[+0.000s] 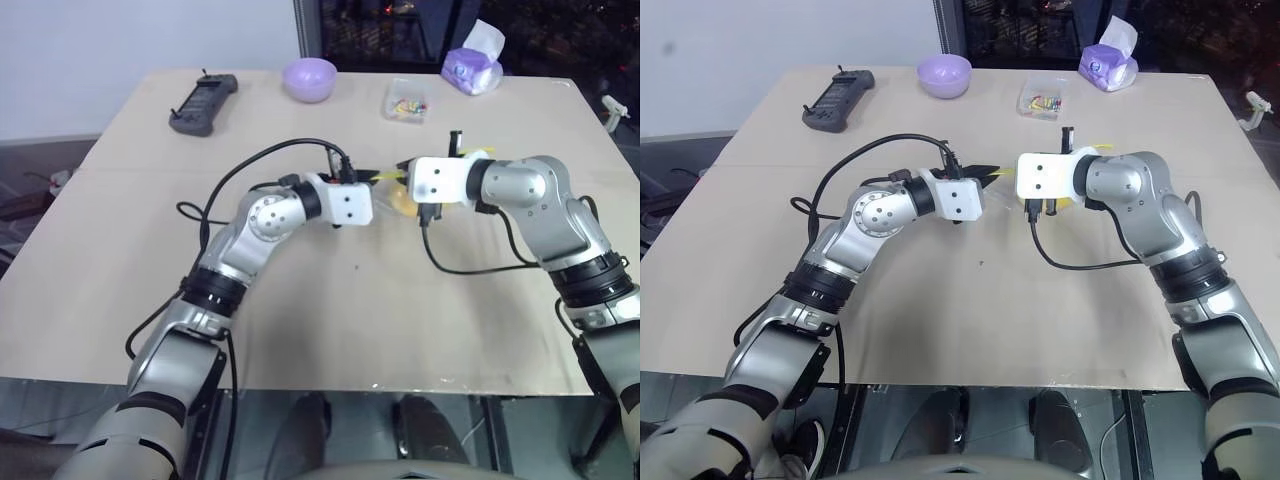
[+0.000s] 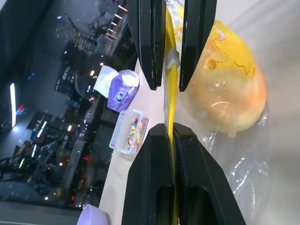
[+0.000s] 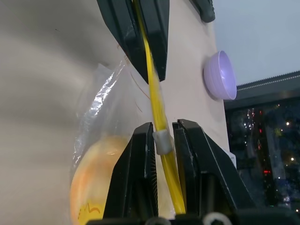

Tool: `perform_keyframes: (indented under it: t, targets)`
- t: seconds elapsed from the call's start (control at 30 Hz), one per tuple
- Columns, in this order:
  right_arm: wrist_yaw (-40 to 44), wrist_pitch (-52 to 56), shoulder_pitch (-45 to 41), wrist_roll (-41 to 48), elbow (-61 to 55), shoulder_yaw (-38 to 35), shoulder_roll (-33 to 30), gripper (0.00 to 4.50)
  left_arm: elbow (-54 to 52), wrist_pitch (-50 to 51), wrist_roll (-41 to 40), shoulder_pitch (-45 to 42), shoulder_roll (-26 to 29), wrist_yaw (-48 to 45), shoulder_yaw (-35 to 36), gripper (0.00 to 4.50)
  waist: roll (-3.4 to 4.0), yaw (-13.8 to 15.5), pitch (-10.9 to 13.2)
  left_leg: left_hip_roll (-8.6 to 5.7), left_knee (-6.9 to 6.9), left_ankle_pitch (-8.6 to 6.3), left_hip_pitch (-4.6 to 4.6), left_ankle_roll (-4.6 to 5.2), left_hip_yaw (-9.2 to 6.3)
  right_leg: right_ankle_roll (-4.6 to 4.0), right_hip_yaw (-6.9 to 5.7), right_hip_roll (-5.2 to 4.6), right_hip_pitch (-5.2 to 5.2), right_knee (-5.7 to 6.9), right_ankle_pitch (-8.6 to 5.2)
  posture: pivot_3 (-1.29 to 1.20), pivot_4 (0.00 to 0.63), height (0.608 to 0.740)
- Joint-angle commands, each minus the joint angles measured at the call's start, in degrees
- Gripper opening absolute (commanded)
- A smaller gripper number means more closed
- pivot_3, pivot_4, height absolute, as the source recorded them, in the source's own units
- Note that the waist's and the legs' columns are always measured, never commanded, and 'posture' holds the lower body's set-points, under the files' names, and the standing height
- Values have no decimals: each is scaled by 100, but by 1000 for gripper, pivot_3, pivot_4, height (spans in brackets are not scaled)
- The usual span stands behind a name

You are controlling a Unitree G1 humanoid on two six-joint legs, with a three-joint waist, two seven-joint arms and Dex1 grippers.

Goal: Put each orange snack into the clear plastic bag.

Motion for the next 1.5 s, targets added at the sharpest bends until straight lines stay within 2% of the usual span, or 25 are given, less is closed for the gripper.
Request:
perform_keyframes:
  t: [0.03,0.37,0.53,1.43,1.5]
  targets:
    - [-66,-21,-122,49,-219,-223,-46,744,-104,-39,-116,-3,10,17,119,0,0,0,0,0,0,0,0,0,0,0,0,0,0,0,0,0,150,740]
    - [-16,-116,-18,117,-486,-293,-164,744,-151,371,-468,-12,-135,-94,253,0,0,2,0,0,0,0,0,0,0,0,0,0,0,0,0,0,150,740]
    - [-284,-339,-24,-58,-373,-259,-218,744,-206,495,-576,-6,-198,-183,237,0,0,2,0,0,0,0,0,0,0,0,0,0,0,0,0,0,150,740]
    - [-282,-504,13,-160,-315,-245,-307,744,-263,523,-586,42,-183,-227,223,0,0,-1,0,0,0,0,0,0,0,0,0,0,0,0,0,0,150,740]
    - [-284,-505,30,-168,-322,-242,-313,226,-253,517,-586,32,-192,-232,215,0,0,-1,0,0,0,0,0,0,0,0,0,0,0,0,0,0,150,740]
